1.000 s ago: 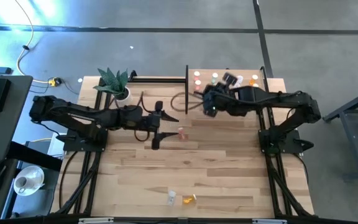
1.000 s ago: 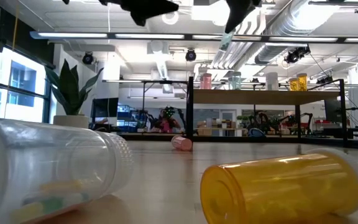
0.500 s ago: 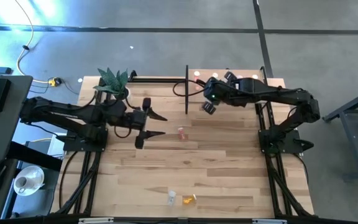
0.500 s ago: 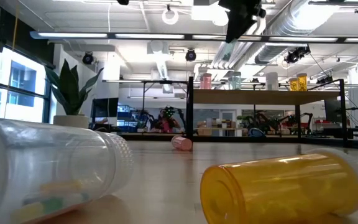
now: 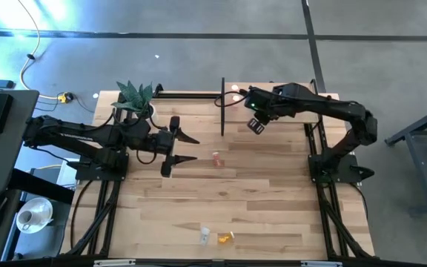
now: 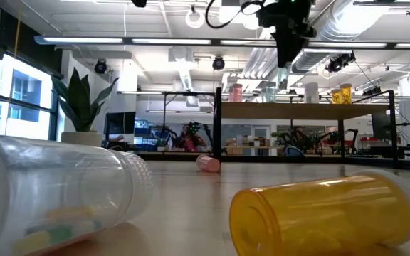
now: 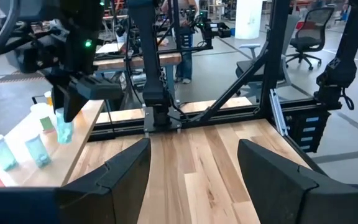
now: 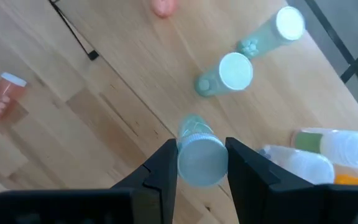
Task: Pick and place medicine bottles onto shelf by color
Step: Put the green pill bottle on the shelf aligned with the other green pill bottles
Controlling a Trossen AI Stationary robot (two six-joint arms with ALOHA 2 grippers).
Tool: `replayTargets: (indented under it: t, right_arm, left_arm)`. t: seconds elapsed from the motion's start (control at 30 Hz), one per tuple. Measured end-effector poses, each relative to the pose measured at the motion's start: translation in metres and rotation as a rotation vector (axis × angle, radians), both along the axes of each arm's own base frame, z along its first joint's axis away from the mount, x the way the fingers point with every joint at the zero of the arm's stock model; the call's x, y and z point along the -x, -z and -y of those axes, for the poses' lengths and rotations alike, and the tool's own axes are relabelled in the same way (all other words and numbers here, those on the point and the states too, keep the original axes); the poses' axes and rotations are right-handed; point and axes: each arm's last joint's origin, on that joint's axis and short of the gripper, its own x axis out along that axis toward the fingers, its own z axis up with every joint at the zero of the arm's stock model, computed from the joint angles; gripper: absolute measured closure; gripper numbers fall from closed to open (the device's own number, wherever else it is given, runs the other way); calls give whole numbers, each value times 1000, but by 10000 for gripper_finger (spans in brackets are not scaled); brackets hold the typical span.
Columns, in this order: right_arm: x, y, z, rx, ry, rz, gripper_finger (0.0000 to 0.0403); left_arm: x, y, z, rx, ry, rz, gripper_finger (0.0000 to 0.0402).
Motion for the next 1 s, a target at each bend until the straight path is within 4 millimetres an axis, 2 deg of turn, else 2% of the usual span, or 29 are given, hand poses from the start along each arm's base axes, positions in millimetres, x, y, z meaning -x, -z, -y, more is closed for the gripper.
replayTargets:
  t: [0.33, 1.0]
  right_arm:
    - [-16, 18, 7, -17, -34, -56, 302]
    - [-13, 18, 33, 22, 48, -25, 302]
  left_arm:
    - [0, 1, 0, 0, -3, -14, 170]
    - [0, 1, 0, 0, -4, -14, 170]
